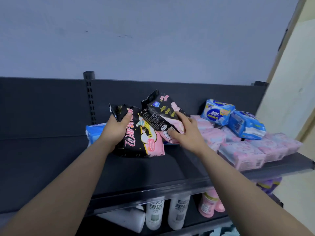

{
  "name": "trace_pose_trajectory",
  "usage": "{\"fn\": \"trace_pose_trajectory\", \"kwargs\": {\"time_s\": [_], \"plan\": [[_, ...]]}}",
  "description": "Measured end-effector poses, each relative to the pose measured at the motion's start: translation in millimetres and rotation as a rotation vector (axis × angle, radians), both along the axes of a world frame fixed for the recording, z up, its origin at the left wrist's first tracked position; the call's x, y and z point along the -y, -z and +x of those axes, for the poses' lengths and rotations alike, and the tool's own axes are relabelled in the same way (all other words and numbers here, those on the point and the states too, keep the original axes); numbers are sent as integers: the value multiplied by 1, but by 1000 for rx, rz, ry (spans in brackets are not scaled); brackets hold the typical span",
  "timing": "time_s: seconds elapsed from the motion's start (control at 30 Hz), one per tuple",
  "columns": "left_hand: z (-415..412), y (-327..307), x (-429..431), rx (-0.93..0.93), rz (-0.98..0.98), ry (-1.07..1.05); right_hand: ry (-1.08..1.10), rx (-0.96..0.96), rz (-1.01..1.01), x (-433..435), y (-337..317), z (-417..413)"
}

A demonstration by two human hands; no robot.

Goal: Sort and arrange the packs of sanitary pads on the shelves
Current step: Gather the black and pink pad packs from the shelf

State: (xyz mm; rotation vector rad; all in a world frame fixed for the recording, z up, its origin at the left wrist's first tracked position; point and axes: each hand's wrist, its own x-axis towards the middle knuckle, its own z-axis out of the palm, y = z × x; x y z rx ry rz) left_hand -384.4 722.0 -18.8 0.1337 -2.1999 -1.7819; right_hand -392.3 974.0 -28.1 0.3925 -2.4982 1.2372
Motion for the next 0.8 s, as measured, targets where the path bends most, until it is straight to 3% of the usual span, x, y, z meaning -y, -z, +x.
{"fn": "trace_pose_trajectory", "kwargs": {"time_s": [0.4, 0.8], "plan": [[100, -19, 129, -94, -22, -232, -240, -55, -115, 142, -23, 43], [367, -18, 336, -107, 1, -753, -776, 22, -179, 411, -24, 209]]}}
